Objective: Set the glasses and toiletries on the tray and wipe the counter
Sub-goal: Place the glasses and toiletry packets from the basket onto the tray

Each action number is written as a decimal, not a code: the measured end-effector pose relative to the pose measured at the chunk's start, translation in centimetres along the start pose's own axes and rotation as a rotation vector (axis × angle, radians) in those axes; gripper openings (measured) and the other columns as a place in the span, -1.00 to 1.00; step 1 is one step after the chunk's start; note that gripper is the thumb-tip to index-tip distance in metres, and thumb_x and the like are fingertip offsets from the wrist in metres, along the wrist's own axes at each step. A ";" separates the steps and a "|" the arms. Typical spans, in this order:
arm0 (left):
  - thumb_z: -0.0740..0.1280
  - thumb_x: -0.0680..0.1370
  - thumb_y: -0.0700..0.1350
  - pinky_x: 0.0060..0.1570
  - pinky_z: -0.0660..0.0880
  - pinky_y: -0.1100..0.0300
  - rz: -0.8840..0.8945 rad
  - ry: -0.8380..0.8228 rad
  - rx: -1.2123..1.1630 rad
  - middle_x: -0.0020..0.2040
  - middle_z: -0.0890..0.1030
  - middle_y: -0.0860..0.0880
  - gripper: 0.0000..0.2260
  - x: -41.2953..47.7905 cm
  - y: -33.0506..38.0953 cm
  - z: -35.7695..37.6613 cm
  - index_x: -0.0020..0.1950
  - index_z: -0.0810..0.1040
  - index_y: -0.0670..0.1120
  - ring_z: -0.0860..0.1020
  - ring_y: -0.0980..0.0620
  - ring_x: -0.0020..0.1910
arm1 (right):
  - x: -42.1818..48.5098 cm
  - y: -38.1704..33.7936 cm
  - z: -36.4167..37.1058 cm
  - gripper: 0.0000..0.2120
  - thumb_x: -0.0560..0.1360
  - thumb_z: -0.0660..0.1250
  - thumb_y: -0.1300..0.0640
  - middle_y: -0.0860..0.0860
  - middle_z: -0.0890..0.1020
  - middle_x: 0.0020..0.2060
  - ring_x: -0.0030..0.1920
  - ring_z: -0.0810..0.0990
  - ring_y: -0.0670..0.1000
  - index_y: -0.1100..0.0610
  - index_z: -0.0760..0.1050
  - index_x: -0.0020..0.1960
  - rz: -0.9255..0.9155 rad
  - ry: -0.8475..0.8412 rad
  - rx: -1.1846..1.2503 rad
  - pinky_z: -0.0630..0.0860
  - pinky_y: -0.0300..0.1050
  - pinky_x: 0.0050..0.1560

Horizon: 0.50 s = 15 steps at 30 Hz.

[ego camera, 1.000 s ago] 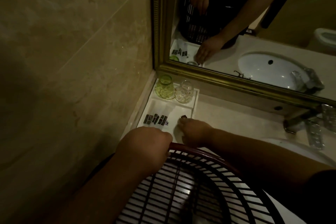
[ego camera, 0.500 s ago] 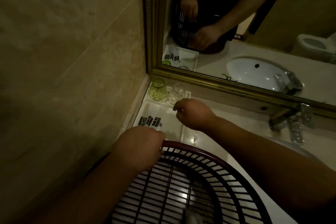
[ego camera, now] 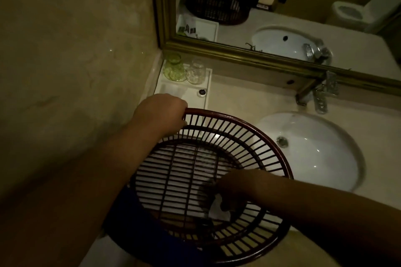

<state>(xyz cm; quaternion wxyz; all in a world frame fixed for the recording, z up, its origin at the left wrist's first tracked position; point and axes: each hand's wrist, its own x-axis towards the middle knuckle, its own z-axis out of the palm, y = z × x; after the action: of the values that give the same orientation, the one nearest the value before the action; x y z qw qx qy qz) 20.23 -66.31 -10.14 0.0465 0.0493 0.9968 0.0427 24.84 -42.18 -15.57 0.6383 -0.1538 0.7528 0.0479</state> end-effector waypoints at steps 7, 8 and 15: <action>0.44 0.46 0.18 -0.42 0.29 0.18 0.008 -0.008 0.028 -0.32 0.42 0.10 -0.81 0.1 0.0 0.0 -0.09 0.58 0.10 0.43 0.07 -0.34 | 1.9 0.0 -0.2 -0.58 0.65 0.30 -0.03 0.12 0.66 0.13 0.10 0.64 0.12 0.15 0.48 0.43 -0.122 0.045 -0.156 0.54 -0.08 -0.11; 0.43 0.47 0.18 -0.40 0.29 0.18 0.010 -0.009 0.029 -0.33 0.40 0.11 -0.81 0.1 -0.1 0.0 -0.09 0.57 0.09 0.44 0.06 -0.33 | 1.2 -0.2 -0.9 -0.61 0.62 0.33 -0.06 0.09 0.65 0.09 0.07 0.63 0.12 0.10 0.51 0.38 -0.177 0.147 -0.271 0.48 -0.08 -0.14; 0.42 0.48 0.18 -0.37 0.31 0.16 -0.001 -0.014 0.007 -0.31 0.39 0.10 -0.81 0.1 0.0 -0.2 -0.09 0.56 0.09 0.43 0.06 -0.30 | -5.5 -1.6 -5.9 -0.74 0.58 0.36 -0.10 -0.03 0.61 0.02 -0.03 0.56 0.01 -0.02 0.53 0.20 -0.348 0.431 -0.159 0.47 -0.10 -0.12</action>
<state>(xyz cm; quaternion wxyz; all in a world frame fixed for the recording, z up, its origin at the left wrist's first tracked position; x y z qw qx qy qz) 20.16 -66.28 -9.95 0.0536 0.0492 0.9966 0.0387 20.54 -44.36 -8.92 0.4482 -0.3368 0.8272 -0.0370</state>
